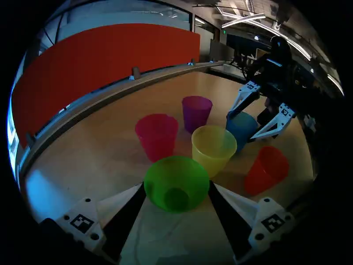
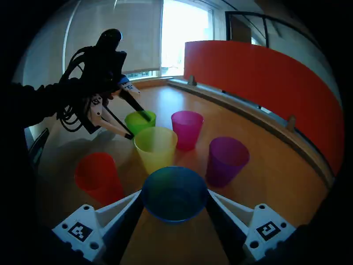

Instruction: Pour water

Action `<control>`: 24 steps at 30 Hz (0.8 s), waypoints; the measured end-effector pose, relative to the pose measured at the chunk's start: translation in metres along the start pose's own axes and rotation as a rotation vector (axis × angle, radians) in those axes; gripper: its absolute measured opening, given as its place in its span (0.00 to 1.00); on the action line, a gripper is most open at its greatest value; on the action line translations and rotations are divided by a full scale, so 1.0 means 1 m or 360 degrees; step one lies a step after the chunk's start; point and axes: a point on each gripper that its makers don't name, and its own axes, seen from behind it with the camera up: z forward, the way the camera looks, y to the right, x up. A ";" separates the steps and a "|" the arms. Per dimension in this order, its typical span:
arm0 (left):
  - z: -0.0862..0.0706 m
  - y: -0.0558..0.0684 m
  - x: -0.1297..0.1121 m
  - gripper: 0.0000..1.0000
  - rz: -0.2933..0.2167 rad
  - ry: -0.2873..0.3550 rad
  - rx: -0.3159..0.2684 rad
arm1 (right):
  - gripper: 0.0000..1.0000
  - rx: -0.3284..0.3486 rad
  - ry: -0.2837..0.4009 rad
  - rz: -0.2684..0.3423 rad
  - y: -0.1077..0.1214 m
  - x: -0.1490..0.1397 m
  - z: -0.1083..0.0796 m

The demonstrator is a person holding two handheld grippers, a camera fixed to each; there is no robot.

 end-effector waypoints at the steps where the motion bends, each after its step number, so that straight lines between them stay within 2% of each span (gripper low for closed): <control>1: 0.000 0.000 0.000 0.99 -0.0001 0.0000 0.0001 | 0.94 0.0000 0.0000 -0.0001 0.000 0.000 0.000; 4: 0.000 -0.002 0.000 0.96 -0.0010 0.0002 0.0002 | 0.94 0.0002 0.0000 -0.0004 0.000 0.000 0.000; 8: 0.001 -0.003 0.000 0.87 -0.0019 0.0007 0.0010 | 0.93 0.0003 0.0001 -0.0003 0.000 0.000 0.000; 17: 0.000 -0.002 0.001 0.86 -0.0034 0.0023 0.0010 | 0.93 -0.0001 0.0013 0.0009 0.000 0.000 -0.001; 24: -0.010 0.001 0.013 0.86 -0.0054 0.0081 0.0006 | 0.92 -0.0016 0.0019 0.0008 0.000 0.001 -0.006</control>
